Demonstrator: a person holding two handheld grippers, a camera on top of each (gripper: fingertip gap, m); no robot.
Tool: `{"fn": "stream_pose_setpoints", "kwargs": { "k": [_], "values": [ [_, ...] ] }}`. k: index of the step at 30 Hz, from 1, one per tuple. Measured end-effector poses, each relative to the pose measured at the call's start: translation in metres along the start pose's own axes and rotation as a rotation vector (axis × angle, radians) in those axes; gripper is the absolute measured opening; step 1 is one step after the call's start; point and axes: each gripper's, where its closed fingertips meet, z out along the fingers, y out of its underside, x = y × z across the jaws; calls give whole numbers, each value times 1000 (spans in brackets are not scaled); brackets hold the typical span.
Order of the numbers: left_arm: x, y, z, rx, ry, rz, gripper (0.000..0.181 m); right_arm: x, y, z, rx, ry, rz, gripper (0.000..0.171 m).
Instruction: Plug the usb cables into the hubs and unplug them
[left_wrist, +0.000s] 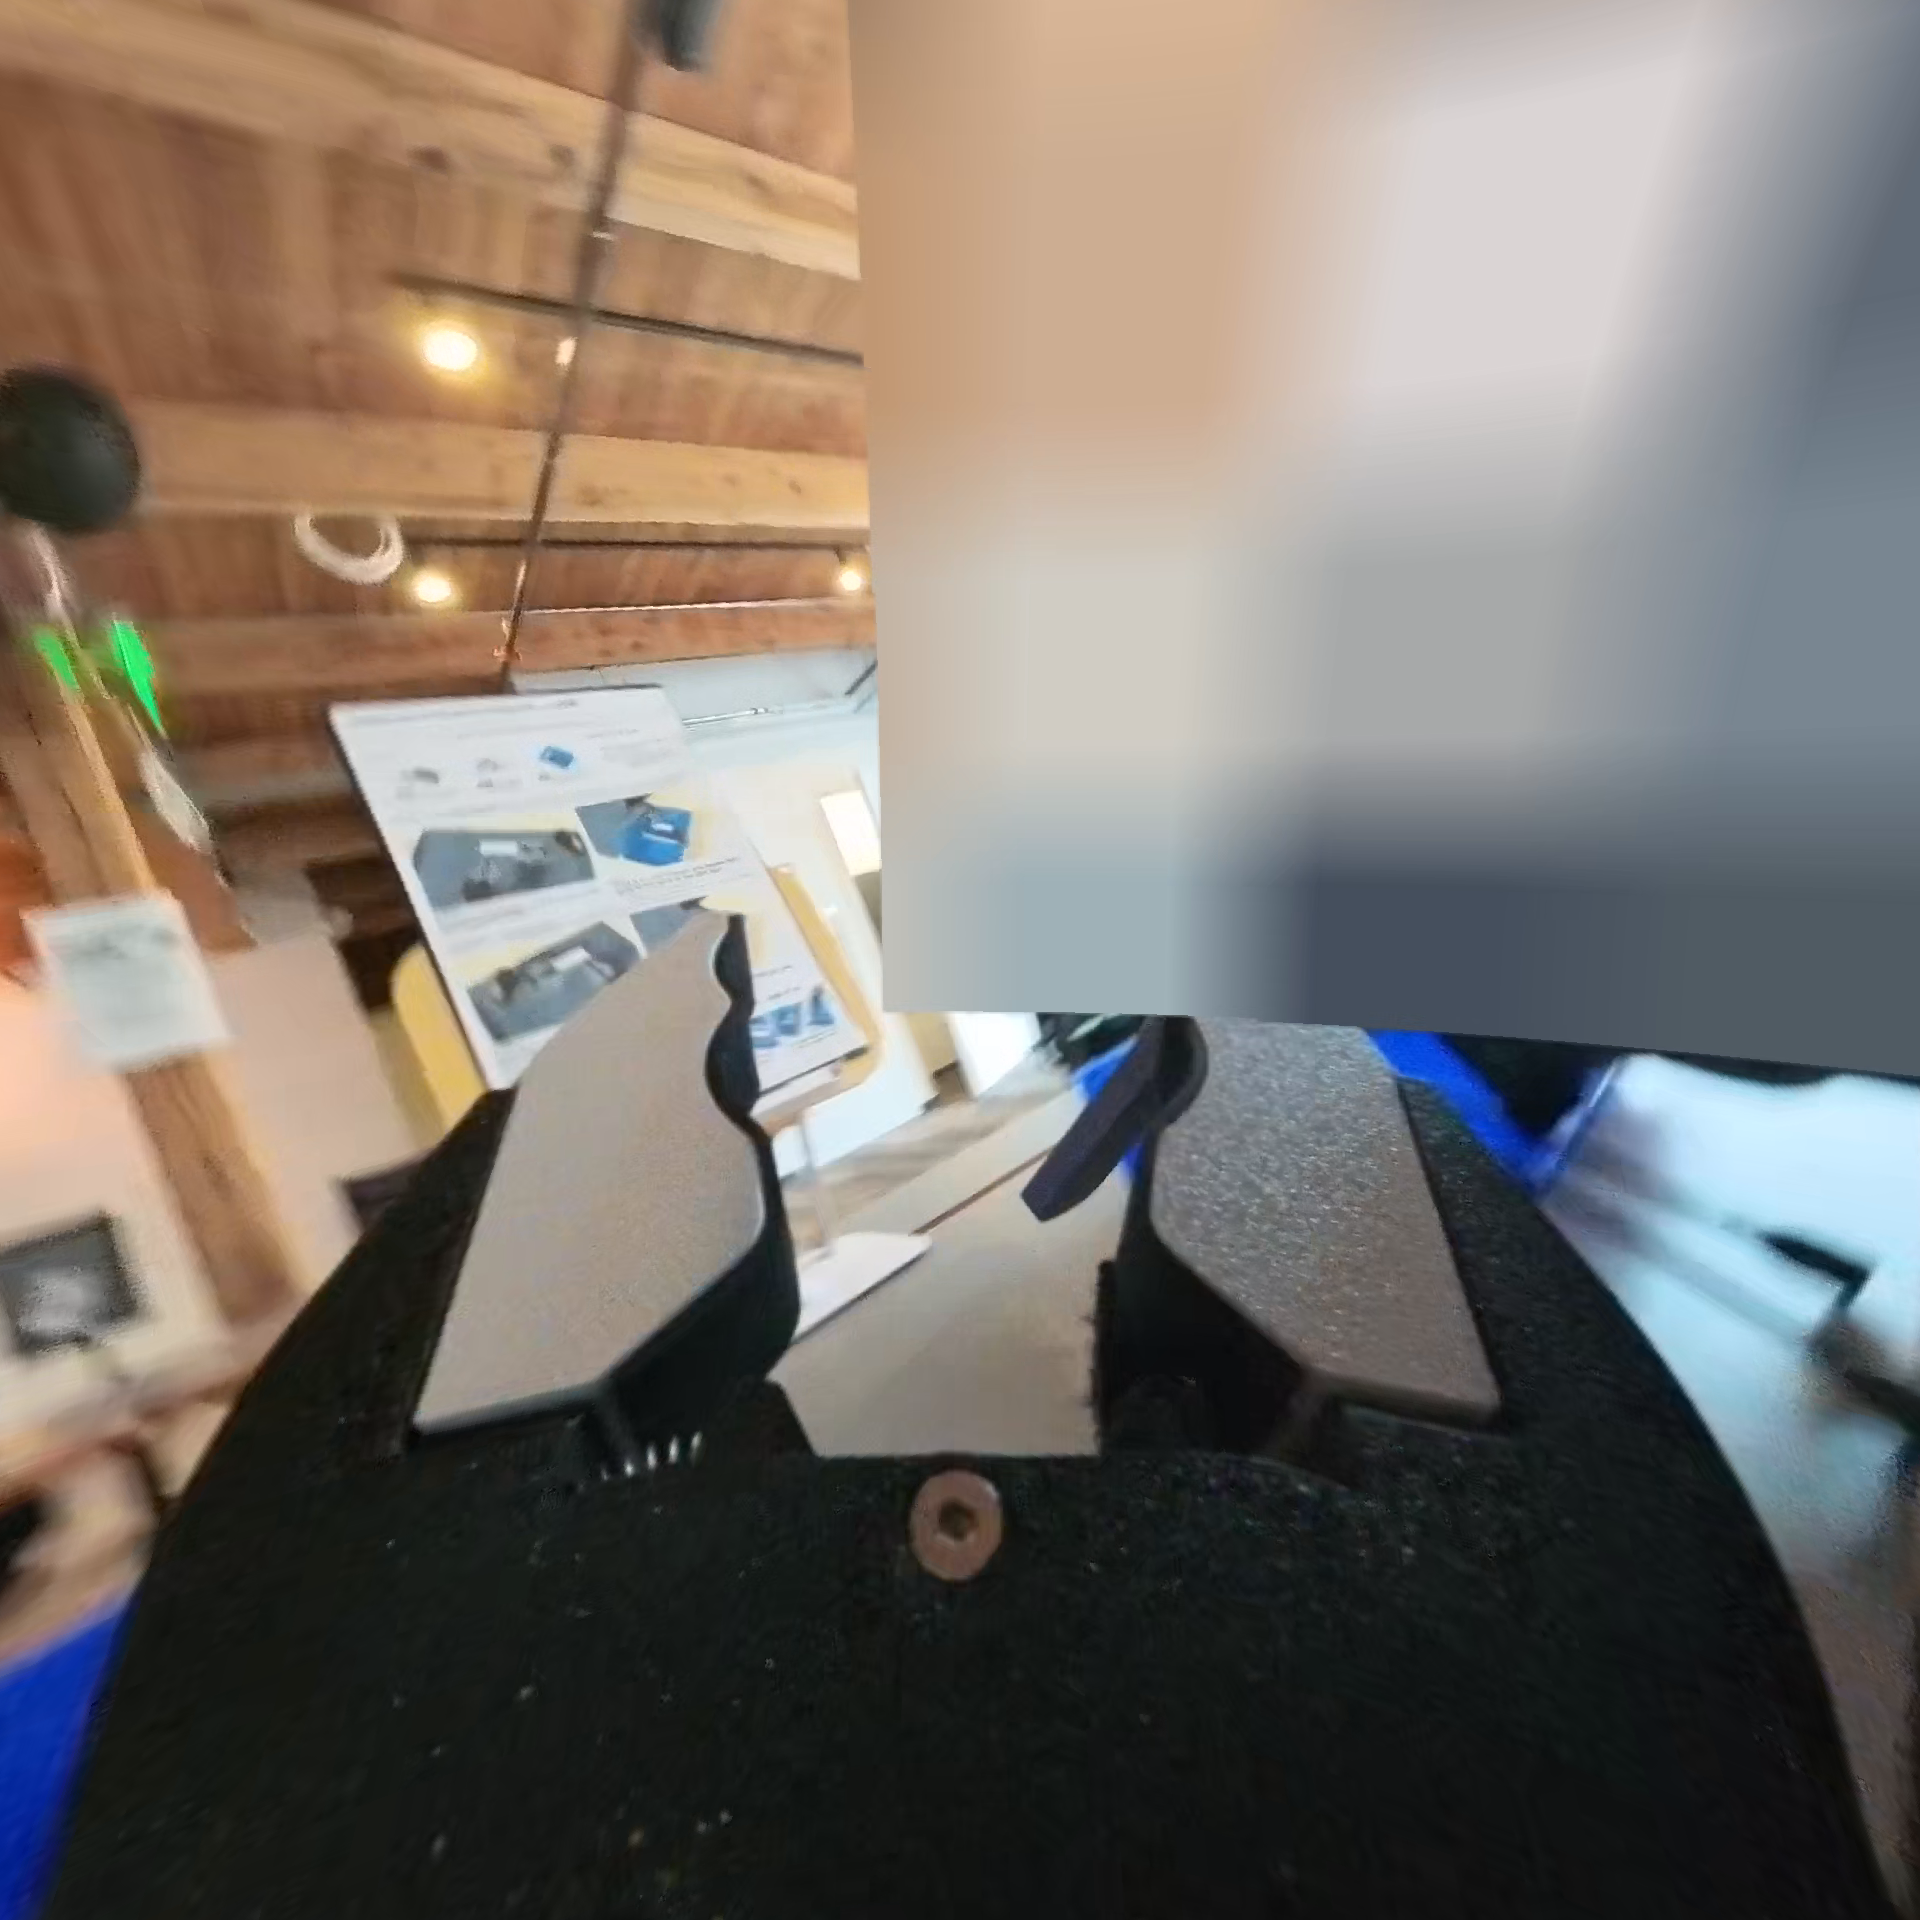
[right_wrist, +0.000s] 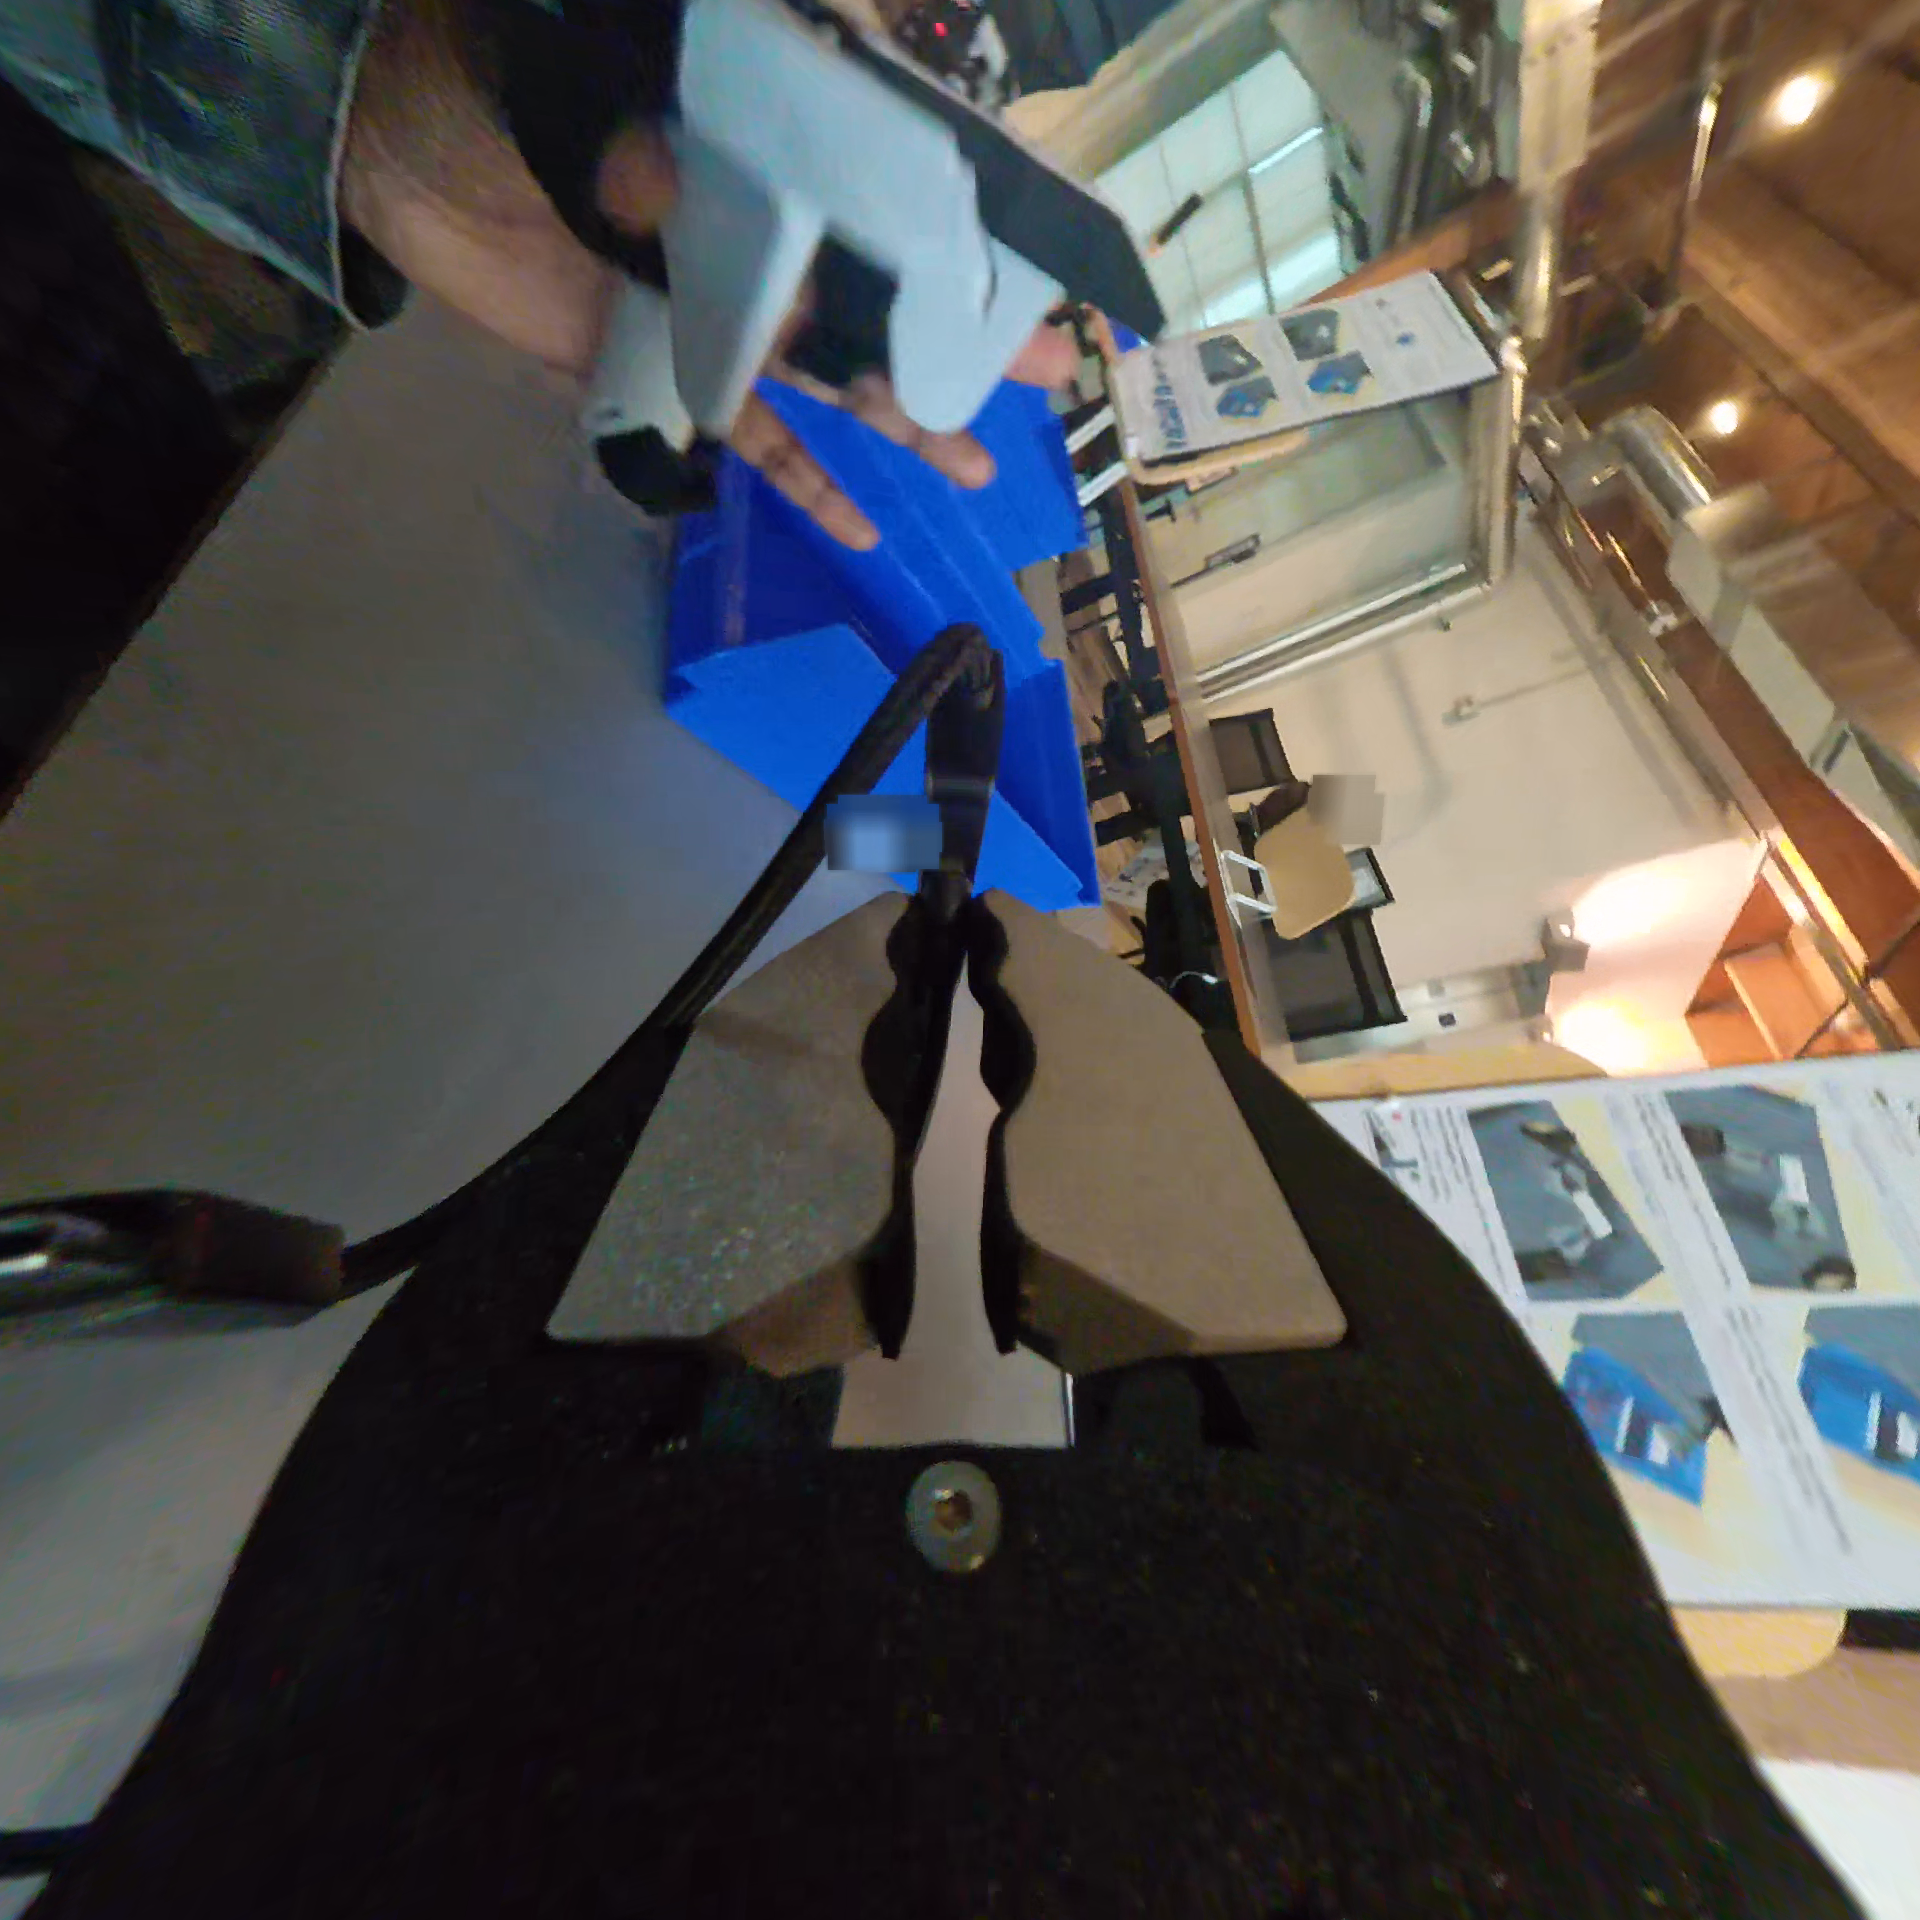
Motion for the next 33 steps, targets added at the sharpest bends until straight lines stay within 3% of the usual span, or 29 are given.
{"fn": "stream_pose_setpoints", "kwargs": {
  "k": [3,6,9,10,11,12,15,20,27,33],
  "values": [
    [-51,-5,-29,167,-91,-460,67,11,13,-11,1,57,69,7],
    [-98,2,-81,448,-120,-969,38,17,23,-19,9,88,126,7],
    [-136,7,-153,904,-137,-1226,40,26,30,-27,2,122,151,7],
    [-147,11,-168,984,-197,-1243,57,28,32,-30,3,131,157,7],
    [-149,7,-172,980,-220,-1196,64,30,33,-32,5,137,163,7],
    [-143,1,-170,929,-199,-1118,56,31,34,-35,7,142,168,7],
    [-127,-6,-160,782,-142,-980,55,35,36,-39,0,154,172,7],
    [-127,-25,-160,766,-181,-851,56,35,35,-41,-4,156,162,7],
    [-118,-120,-131,547,-236,-236,53,35,31,-41,3,152,153,7],
    [-106,-175,-91,478,-133,54,51,35,24,-42,11,153,138,7]
  ]
}}
